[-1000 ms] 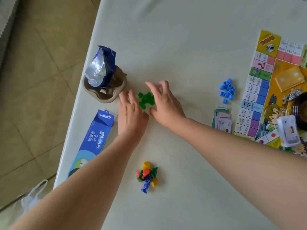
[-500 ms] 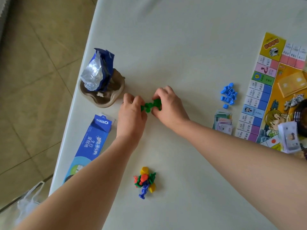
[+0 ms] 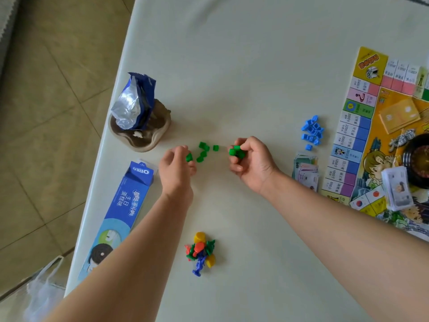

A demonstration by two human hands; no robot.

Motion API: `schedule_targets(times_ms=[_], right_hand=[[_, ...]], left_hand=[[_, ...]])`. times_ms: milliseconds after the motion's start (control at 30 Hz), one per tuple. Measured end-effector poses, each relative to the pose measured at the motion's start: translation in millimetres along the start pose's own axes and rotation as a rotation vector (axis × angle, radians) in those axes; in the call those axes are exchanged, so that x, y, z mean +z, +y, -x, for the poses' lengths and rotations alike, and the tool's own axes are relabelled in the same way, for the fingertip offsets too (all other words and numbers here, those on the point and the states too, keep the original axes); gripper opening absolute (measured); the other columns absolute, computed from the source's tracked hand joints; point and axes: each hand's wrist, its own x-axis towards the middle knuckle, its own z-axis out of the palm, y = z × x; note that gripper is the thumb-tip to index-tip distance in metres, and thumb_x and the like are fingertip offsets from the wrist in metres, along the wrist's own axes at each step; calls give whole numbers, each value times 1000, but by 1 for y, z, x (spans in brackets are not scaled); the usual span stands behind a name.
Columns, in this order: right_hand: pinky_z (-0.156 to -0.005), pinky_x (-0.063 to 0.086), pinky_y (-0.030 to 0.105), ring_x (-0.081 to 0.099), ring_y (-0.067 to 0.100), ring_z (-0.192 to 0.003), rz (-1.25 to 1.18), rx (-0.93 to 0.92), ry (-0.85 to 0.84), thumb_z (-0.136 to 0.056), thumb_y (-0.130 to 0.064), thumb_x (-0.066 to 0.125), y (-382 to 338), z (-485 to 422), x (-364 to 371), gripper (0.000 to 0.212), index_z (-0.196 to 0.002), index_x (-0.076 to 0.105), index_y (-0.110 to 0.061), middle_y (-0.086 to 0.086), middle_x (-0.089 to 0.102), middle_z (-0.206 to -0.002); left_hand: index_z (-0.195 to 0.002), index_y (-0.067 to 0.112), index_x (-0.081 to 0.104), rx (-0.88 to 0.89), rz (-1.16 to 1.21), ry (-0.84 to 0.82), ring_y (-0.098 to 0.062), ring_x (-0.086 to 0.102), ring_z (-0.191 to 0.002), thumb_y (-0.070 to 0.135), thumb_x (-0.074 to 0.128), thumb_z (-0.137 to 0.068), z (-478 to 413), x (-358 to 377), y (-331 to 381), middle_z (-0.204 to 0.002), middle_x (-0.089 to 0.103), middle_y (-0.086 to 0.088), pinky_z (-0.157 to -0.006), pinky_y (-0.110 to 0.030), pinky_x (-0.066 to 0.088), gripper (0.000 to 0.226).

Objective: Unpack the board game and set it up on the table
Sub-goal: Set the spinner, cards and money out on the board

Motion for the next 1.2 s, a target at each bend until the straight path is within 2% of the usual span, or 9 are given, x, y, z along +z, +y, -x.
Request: schedule_targets(times_ms=[133, 333, 467, 567, 667, 833, 933, 1067, 1200], right_hand=[[-36, 14, 13, 29, 9, -34, 16, 22, -66, -88, -16, 29, -2, -1, -6, 22, -68, 39, -17, -1, 38, -53], [-33, 19, 15, 36, 9, -37, 281, -100, 69, -94, -12, 36, 2, -9, -2, 28, -69, 47, -15, 2, 46, -59], [-62, 42, 31, 58, 25, -72, 1122, -518, 205, -99, -20, 40, 5, -21, 3, 28, -82, 61, -13, 4, 61, -76], [-64, 35, 36, 61, 35, -90, 1678, -689, 224, -102, -38, 35, 3, -18, 13, 33, -101, 55, -11, 13, 67, -93], [-60, 31, 32, 64, 33, -84, 1870, -785, 151, -99, -48, 36, 4, -17, 21, 36, -111, 44, -15, 6, 64, -83], [-60, 35, 32, 66, 30, -89, 2047, -790, 72, -97, -52, 39, 7, -23, 17, 49, -123, 37, -12, 7, 67, -96], [-61, 36, 33, 66, 31, -89, 2084, -815, 14, -98, -49, 39, 9, -25, 15, 45, -123, 37, -11, 8, 67, -100], [-65, 40, 37, 64, 34, -94, 2032, -839, -60, -100, -39, 40, 10, -21, 12, 35, -121, 40, -11, 9, 64, -106], [-62, 38, 35, 65, 31, -93, 2079, -911, 2, -94, -58, 38, 17, -19, 16, 61, -132, 34, -10, 10, 65, -106]], left_hand=[[-74, 16, 49, -230, 224, -59, -10, 32, -43, 8, 37, -88, 6, -4, 3, -63, 50, 0, -39, -17, 23, 20], [-66, 18, 43, -259, 180, -80, -10, 23, -43, 11, 32, -84, 8, -10, 2, -56, 40, 3, -39, -20, 11, 22], [-63, 16, 53, 95, -551, -23, -13, 39, -50, 8, 36, -85, 5, -16, -2, -56, 47, 3, -46, -23, 27, 28], [-72, 12, 57, 442, -1102, -8, -27, 54, -63, 17, 41, -87, 8, -23, -6, -61, 57, -5, -56, -32, 39, 22], [-86, 12, 53, 566, -1393, -68, -35, 57, -71, 38, 46, -91, 11, -21, -8, -70, 60, -9, -62, -35, 44, 27], [-105, 14, 47, 727, -1810, -193, -34, 64, -86, 56, 40, -95, 0, -17, -16, -89, 67, -7, -58, -32, 35, 44], [-107, 14, 48, 787, -1815, -213, -35, 64, -84, 47, 34, -100, -4, -18, -16, -88, 66, -8, -58, -32, 34, 37], [-78, 11, 46, 718, -1517, -179, -38, 55, -66, 30, 37, -96, -6, -27, -17, -64, 51, -8, -55, -33, 35, 28], [-60, 13, 41, 576, -1211, -104, -25, 43, -53, 23, 42, -91, -6, -35, -17, -53, 45, -5, -50, -33, 30, 32]])
